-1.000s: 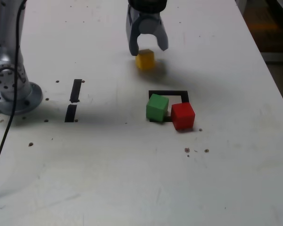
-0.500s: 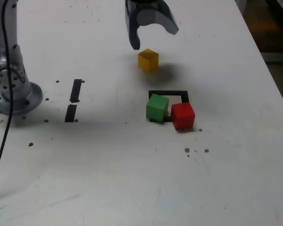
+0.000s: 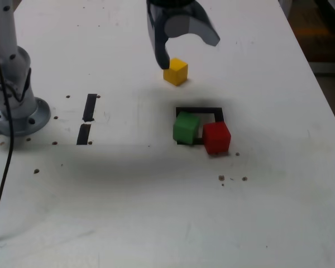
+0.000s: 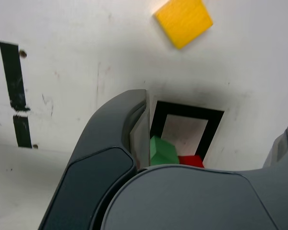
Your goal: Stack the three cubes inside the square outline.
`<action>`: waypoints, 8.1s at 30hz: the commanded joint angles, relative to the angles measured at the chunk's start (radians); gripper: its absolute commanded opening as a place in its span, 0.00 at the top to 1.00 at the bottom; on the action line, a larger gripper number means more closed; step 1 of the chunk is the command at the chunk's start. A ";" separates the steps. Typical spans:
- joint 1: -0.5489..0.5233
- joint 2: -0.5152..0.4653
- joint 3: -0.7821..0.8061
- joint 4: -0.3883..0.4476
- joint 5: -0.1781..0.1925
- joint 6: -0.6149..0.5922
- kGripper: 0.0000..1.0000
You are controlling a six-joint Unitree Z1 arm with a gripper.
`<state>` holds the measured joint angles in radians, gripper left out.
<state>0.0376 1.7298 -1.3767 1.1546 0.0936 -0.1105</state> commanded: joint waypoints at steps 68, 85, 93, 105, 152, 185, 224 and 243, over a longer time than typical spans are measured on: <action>-0.095 0.160 0.133 -0.100 -0.383 -0.679 0.05; -0.088 0.218 0.110 -0.117 -0.397 -0.649 0.06; -0.081 0.220 0.121 -0.120 -0.397 -0.636 0.12; -0.071 0.226 0.140 -0.125 -0.409 -0.610 0.20; 0.066 0.021 0.314 -0.177 -0.174 -0.135 0.81; 0.209 -0.003 0.432 -0.241 -0.072 0.083 0.33; -0.075 -0.046 -0.011 0.166 0.011 -0.104 0.05; -0.247 0.152 -0.156 0.068 0.006 -0.149 0.05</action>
<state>-0.2049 1.8726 -1.5246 1.2234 0.1001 -0.2558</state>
